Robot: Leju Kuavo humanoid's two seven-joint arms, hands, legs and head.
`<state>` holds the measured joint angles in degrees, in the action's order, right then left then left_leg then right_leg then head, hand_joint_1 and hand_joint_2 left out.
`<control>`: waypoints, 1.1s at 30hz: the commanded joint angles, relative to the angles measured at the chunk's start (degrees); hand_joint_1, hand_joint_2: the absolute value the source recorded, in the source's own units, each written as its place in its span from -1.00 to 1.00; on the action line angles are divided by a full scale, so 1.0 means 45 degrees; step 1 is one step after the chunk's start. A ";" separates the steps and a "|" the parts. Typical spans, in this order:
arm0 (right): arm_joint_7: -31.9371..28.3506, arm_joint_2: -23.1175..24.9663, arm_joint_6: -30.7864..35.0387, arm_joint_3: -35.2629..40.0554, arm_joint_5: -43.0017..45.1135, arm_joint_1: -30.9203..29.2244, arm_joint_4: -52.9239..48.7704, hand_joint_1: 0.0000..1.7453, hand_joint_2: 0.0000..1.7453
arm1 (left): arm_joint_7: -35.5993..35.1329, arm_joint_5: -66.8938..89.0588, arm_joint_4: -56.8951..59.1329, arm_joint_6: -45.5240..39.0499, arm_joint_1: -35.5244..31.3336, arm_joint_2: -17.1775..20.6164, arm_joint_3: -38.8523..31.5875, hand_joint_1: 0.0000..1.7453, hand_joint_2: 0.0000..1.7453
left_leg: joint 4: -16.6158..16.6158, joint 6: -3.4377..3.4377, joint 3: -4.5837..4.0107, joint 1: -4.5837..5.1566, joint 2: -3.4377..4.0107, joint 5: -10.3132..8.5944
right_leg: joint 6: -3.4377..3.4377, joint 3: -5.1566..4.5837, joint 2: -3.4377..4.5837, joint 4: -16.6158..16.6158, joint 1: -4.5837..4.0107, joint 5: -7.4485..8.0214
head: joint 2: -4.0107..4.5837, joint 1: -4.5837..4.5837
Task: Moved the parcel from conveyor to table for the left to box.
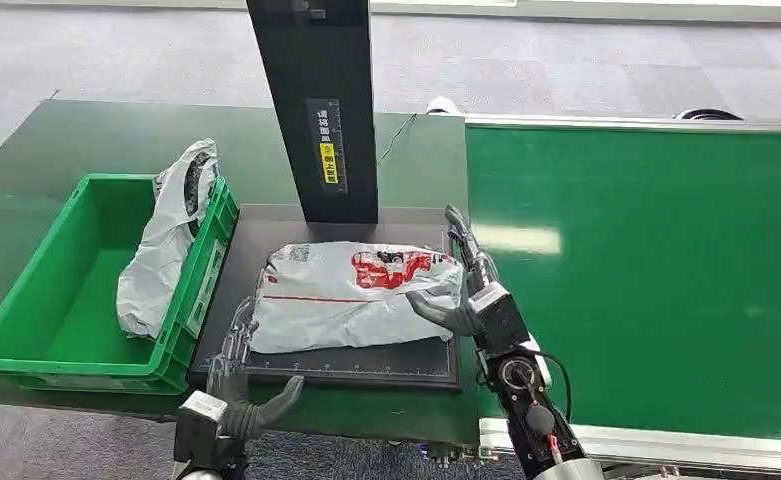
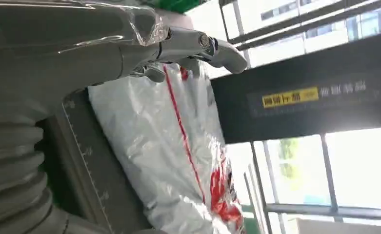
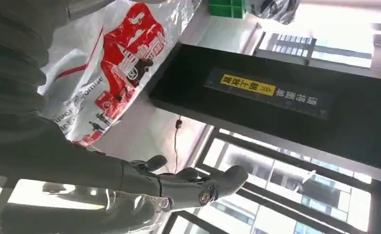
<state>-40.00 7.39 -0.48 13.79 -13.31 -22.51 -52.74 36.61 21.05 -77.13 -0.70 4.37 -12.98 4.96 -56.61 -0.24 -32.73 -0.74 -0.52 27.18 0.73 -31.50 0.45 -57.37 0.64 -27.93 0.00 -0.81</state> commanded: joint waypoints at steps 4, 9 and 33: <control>0.0000 -0.0330 0.0045 0.0436 0.0092 0.0122 -0.0623 -1.00 1.00 | -0.0024 0.0003 0.0039 -0.0003 0.0093 0.0106 -0.0324 -1.00 1.00 | 0.0005 0.0003 -0.0001 0.0001 0.0011 -0.0005 | -0.0004 -0.0001 -0.0001 0.0006 -0.0001 0.0007 | 0.0000 0.0000; 0.0000 -0.0470 0.0492 0.0300 0.0770 0.1773 -0.3370 -1.00 1.00 | -0.0024 -0.0376 -0.1315 -0.1285 0.0688 0.0019 -0.0924 -1.00 1.00 | 0.0015 0.0006 0.0012 0.0004 0.0013 -0.0006 | -0.0007 0.0011 -0.0003 0.0015 0.0001 0.0006 | 0.0000 0.0000; 0.0000 0.0418 -0.0700 -0.2717 0.1908 0.3673 -0.5420 -1.00 1.00 | -0.3505 0.6967 0.4735 -0.4254 -0.4790 0.1093 0.3245 -1.00 1.00 | 0.0028 -0.0002 0.0016 0.0008 -0.0049 -0.0042 | -0.0017 0.0026 -0.0061 0.0024 0.0007 0.0018 | 0.0000 0.0000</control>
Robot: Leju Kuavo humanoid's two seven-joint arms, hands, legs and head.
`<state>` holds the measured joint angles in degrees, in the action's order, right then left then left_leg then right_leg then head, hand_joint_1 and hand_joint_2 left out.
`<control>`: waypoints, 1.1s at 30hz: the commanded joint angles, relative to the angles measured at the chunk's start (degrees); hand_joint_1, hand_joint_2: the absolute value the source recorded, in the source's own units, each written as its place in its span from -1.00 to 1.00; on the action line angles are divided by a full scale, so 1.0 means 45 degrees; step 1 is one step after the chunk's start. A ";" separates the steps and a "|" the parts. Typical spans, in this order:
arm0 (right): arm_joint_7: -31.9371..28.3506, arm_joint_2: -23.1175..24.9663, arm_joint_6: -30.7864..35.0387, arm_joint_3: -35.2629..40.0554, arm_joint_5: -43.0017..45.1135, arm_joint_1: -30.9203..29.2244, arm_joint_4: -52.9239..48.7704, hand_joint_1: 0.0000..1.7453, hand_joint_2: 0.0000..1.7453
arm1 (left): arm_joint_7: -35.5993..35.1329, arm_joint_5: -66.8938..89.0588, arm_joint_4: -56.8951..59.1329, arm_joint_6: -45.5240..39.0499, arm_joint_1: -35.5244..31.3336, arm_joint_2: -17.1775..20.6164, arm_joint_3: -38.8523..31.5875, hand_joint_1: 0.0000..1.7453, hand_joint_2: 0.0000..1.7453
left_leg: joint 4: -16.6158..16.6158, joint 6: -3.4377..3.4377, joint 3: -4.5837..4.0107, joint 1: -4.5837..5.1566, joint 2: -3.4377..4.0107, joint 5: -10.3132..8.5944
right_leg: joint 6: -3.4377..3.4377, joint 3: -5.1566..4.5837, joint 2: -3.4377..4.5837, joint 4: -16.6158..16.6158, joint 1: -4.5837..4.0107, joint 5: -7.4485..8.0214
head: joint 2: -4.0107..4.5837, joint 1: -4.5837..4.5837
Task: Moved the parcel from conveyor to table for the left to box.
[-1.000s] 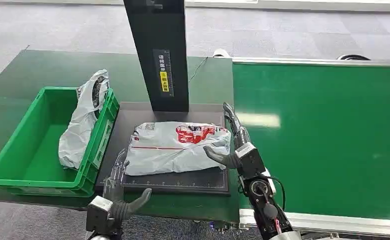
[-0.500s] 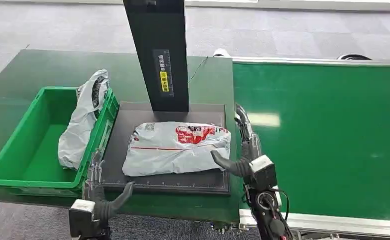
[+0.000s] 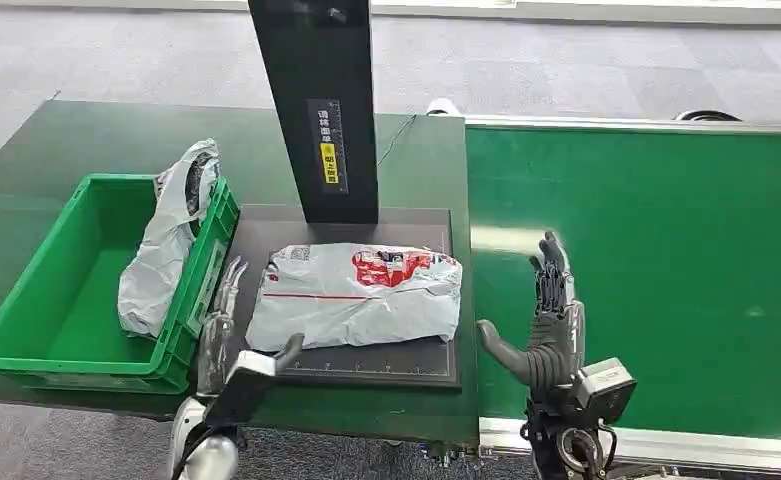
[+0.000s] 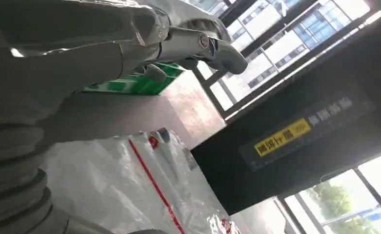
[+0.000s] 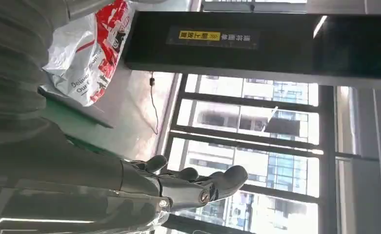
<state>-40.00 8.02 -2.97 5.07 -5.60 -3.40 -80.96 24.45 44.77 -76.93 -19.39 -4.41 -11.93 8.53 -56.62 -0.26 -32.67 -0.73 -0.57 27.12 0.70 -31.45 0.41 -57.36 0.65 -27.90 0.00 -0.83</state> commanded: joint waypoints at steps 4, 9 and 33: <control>0.0000 0.0265 -0.0261 -0.0850 0.0155 -0.0678 0.1019 -1.00 1.00 | -0.1262 0.2480 0.5446 0.0144 -0.2983 0.0724 0.3775 -1.00 1.00 | 0.0025 0.0005 0.0017 0.0009 -0.0016 -0.0014 | -0.0004 0.0021 -0.0030 0.0020 0.0006 0.0004 | 0.0000 0.0000; 0.0000 0.0230 -0.0342 -0.0871 0.0216 -0.0780 0.1189 -1.00 1.00 | -0.1640 0.2882 0.5860 0.0452 -0.3114 0.0730 0.4662 -1.00 1.00 | 0.0018 0.0006 0.0003 0.0005 -0.0002 -0.0009 | -0.0004 0.0007 -0.0018 0.0018 0.0002 0.0006 | 0.0000 0.0005; 0.0000 0.0124 -0.0437 -0.0668 0.0384 -0.0859 0.1454 -1.00 1.00 | -0.1661 0.1890 0.9877 0.0204 -0.6276 0.0689 0.4436 -1.00 1.00 | 0.0003 0.0001 -0.0014 -0.0002 0.0007 -0.0006 | -0.0006 -0.0011 -0.0001 0.0003 -0.0005 0.0006 | 0.0000 0.0005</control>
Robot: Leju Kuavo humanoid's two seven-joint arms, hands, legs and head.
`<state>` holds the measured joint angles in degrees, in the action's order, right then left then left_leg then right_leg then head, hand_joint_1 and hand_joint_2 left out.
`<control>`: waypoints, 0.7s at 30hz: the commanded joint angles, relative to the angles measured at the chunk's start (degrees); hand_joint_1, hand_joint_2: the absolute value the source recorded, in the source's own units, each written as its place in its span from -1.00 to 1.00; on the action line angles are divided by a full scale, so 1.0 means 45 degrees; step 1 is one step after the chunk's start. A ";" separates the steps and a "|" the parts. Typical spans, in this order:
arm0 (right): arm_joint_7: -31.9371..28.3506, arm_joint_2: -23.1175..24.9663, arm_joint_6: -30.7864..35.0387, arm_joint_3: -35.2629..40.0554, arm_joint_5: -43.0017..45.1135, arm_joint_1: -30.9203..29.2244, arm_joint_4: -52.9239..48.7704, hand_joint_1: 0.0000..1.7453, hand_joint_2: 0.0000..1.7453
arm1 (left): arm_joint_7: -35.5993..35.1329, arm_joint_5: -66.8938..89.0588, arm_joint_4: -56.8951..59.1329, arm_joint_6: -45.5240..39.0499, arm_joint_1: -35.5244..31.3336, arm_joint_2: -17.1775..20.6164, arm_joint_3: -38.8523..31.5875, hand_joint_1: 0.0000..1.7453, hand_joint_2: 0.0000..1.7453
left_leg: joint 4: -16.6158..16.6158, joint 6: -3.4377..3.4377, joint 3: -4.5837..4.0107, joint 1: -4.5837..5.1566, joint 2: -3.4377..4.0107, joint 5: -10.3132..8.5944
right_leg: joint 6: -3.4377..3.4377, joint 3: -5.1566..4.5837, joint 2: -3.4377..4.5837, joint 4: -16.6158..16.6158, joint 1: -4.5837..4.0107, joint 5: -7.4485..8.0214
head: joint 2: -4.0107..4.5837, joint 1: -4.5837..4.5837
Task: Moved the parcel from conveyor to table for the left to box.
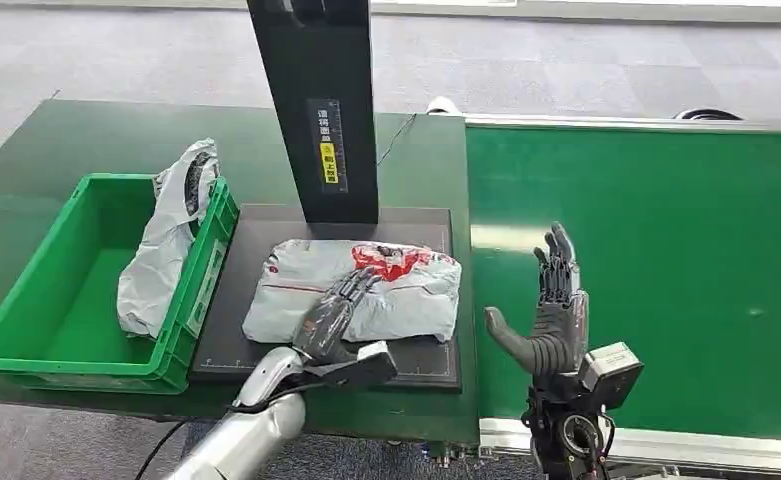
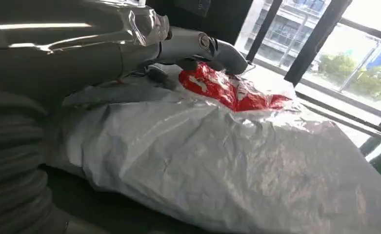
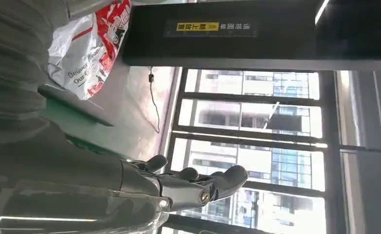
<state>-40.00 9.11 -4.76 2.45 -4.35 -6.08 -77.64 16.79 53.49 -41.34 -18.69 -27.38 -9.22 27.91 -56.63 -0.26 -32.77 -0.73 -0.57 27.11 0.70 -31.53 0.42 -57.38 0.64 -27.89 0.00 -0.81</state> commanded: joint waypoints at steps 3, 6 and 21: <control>0.0000 -0.0119 -0.0039 -0.0085 0.0108 -0.0264 0.0715 -1.00 1.00 | 0.0043 -0.0047 0.1968 0.0048 -0.1172 0.0087 0.0129 -1.00 1.00 | 0.0014 0.0006 0.0012 0.0002 0.0013 -0.0006 | -0.0007 0.0011 -0.0004 0.0017 -0.0002 0.0009 | 0.0000 0.0000; 0.0000 -0.0119 -0.0039 -0.0085 0.0108 -0.0264 0.0715 -1.00 1.00 | 0.0043 -0.0047 0.1968 0.0048 -0.1172 0.0087 0.0129 -1.00 1.00 | 0.0012 0.0006 0.0010 -0.0001 0.0014 -0.0004 | -0.0006 0.0010 -0.0003 0.0016 -0.0005 0.0008 | 0.0000 0.0000; 0.0000 -0.0089 0.0043 -0.0048 0.0088 -0.0204 0.0677 -1.00 1.00 | 0.0027 -0.0358 0.2481 0.0170 -0.1604 0.0148 -0.0057 -1.00 1.00 | 0.0010 0.0005 0.0008 0.0000 0.0015 -0.0003 | -0.0006 0.0007 0.0000 0.0012 -0.0003 0.0007 | 0.0000 0.0000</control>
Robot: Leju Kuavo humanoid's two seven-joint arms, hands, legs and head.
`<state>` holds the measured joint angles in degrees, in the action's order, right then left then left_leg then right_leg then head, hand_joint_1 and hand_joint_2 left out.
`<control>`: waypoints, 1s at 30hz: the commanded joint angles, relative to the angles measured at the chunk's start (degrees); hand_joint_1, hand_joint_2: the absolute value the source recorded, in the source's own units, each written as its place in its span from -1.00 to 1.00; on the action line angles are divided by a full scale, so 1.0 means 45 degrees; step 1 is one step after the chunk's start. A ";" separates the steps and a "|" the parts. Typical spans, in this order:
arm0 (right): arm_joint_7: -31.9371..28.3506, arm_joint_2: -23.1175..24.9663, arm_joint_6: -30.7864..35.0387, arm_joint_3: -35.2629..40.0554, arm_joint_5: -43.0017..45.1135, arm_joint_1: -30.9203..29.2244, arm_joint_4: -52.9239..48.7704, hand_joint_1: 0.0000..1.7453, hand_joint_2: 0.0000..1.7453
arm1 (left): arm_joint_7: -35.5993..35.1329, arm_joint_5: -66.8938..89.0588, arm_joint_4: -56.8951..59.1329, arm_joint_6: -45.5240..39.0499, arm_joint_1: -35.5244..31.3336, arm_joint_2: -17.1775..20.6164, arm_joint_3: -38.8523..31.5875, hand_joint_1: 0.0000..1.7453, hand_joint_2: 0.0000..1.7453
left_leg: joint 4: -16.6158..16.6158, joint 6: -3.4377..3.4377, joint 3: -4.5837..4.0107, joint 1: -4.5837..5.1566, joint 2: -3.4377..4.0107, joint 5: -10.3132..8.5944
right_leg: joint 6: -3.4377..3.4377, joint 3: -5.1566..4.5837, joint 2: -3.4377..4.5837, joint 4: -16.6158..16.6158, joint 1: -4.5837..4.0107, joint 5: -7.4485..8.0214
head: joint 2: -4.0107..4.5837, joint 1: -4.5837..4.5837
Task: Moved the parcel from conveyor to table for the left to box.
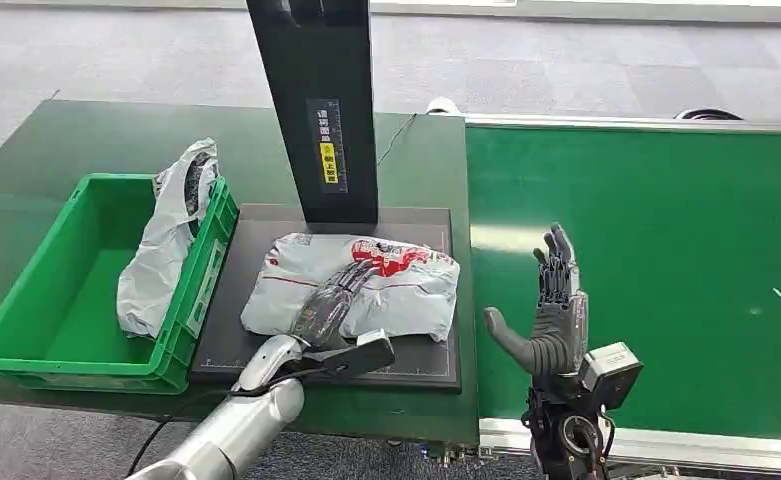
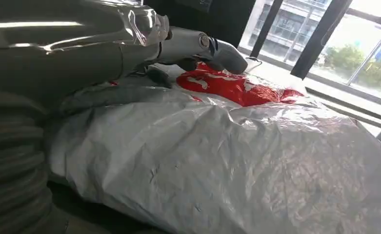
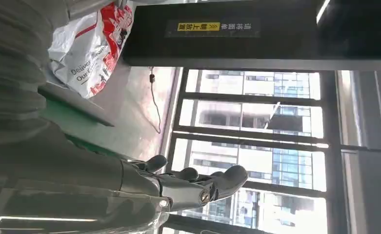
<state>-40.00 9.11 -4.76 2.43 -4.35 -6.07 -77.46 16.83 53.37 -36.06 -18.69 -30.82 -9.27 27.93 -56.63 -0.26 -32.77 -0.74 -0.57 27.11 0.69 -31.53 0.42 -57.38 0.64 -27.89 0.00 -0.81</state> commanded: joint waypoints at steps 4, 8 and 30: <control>0.0000 -0.0056 0.0149 -0.0049 0.0044 -0.0107 0.0579 -1.00 1.00 | 0.0194 -0.0528 0.1540 0.0139 -0.0897 0.0160 -0.0173 -1.00 1.00 | 0.0006 0.0002 0.0006 -0.0002 0.0011 -0.0004 | -0.0006 0.0006 -0.0001 0.0009 -0.0005 0.0006 | -0.0005 0.0000; 0.0000 -0.0045 0.0152 -0.0095 0.0005 -0.0151 0.0646 -1.00 1.00 | 0.0402 -0.0660 0.1417 -0.0071 -0.0770 0.0243 -0.0208 1.00 1.00 | 0.0012 0.0004 0.0010 0.0000 0.0018 -0.0007 | -0.0008 0.0008 0.0001 0.0014 -0.0004 0.0010 | -0.0005 0.0000; 0.0000 0.0265 0.0116 -0.0640 -0.0361 -0.0154 0.0724 -1.00 1.00 | 0.2063 -0.3677 -0.6033 -0.1675 0.2361 0.1013 -0.1428 1.00 1.00 | 0.0013 0.0005 0.0007 0.0004 0.0032 0.0000 | -0.0006 0.0003 0.0017 0.0011 0.0000 0.0007 | 0.0000 0.0000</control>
<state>-40.00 9.97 -4.20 1.68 -5.66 -5.99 -76.89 23.45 41.79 -49.07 -24.79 -24.97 -7.54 23.45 -56.62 -0.26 -32.78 -0.74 -0.57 27.11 0.69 -31.53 0.42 -57.38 0.64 -27.89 0.00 -0.81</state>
